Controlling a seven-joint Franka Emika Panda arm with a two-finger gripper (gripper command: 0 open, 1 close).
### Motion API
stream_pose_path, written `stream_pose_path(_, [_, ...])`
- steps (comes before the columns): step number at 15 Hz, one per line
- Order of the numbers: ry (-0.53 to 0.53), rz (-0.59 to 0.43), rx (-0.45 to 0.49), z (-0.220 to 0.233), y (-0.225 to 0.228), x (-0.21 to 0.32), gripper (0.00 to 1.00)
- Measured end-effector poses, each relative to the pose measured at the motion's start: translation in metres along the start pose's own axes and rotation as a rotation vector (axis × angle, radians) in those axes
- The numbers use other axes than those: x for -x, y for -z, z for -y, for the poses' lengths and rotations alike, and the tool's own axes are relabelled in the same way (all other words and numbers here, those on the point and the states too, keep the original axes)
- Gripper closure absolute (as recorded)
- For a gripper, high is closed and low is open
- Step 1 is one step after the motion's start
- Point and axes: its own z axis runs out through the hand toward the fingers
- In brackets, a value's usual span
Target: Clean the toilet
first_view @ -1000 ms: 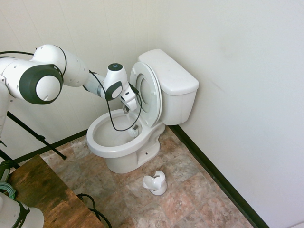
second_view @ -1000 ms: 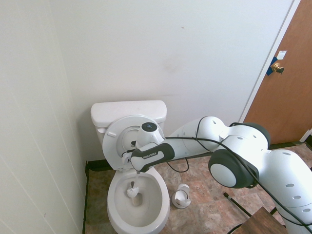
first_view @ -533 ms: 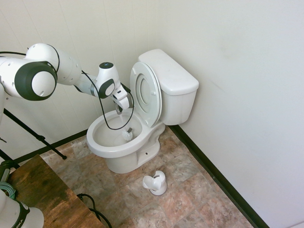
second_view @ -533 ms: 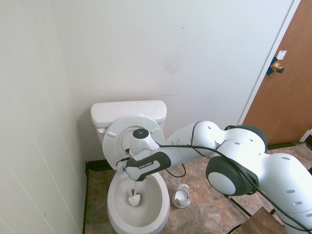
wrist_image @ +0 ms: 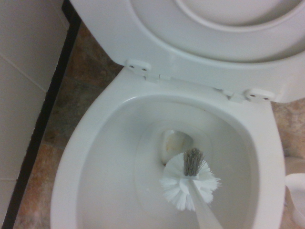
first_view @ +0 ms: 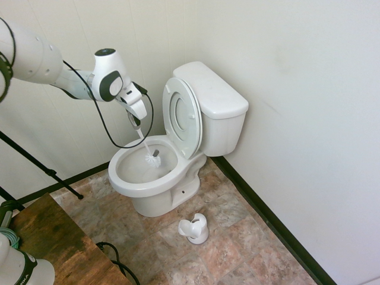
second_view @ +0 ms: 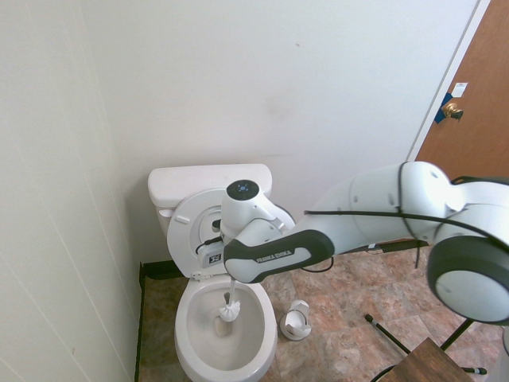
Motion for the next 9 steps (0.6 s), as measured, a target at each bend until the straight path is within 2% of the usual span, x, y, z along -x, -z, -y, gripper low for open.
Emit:
stream_pose_path(4, [-0.086, -0.027, -0.039, -0.051, 0.083, -0.032, 1.00])
stream_pose_path(7, [-0.193, -0.041, -0.062, -0.129, 0.123, -0.095, 1.00])
stream_pose_path(9, [-0.254, -0.037, -0.076, -0.185, 0.131, -0.141, 1.00])
